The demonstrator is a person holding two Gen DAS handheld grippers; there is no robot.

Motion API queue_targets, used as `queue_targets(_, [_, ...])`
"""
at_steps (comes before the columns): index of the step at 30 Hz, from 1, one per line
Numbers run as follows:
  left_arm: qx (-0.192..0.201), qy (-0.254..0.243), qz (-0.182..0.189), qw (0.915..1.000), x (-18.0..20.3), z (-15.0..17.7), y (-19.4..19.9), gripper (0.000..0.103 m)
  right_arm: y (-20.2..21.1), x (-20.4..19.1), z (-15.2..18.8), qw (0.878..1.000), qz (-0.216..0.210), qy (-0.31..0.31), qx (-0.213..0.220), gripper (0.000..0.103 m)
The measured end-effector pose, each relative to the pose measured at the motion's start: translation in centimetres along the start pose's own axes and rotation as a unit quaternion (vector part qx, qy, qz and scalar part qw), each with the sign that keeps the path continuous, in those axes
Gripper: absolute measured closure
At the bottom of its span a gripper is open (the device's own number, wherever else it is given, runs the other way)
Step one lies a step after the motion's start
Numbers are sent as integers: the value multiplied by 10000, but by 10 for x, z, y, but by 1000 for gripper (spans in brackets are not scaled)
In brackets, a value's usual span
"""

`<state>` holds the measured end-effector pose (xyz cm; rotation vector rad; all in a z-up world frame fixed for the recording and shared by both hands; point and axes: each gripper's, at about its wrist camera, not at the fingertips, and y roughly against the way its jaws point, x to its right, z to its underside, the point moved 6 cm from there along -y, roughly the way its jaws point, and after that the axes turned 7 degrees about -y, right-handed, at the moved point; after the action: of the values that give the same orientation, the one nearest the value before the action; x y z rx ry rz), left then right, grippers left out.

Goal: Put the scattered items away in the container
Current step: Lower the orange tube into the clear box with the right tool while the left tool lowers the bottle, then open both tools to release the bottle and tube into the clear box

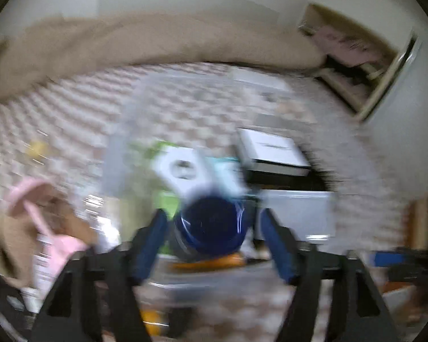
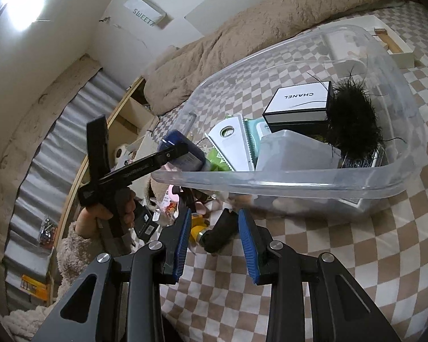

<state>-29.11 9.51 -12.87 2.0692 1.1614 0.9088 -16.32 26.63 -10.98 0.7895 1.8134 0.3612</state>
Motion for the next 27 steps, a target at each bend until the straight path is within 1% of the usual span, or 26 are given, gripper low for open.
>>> queue_targets(1, [22,99,213,9997,4,-1,2,25,0,0,-1,10000,-14,-6,3,69])
queue_targets(2, [62,146,296,9994,5,-2,4,25,-1,-1,-1,10000,-33,-12,4,69])
queue_targets(7, [240,83,44,9997,3,-4,13,25,0,-5,0,10000,-82,3,19,69])
queue_targets(15, [328,15,-96,9994,-2,-6,21,25,4,-11,-1,9999,-58,66,108,69])
queue_targets(19, [377,-44,-124,9992,0,-3,28,25,5,-14,-1,9998,-118,49,154,69])
queue_targets(22, [411,-83,-158,9990,3,0,33,25,7,-16,-1,9996,-5,122,257,68])
queue_targets(25, [452,-139,-250,9986,6,3,39,25,12,-20,-3,9982,202,261,497,68])
queue_targets(27, [470,-185,-269,9984,10,6,43,25,14,-21,-3,9974,248,294,610,68])
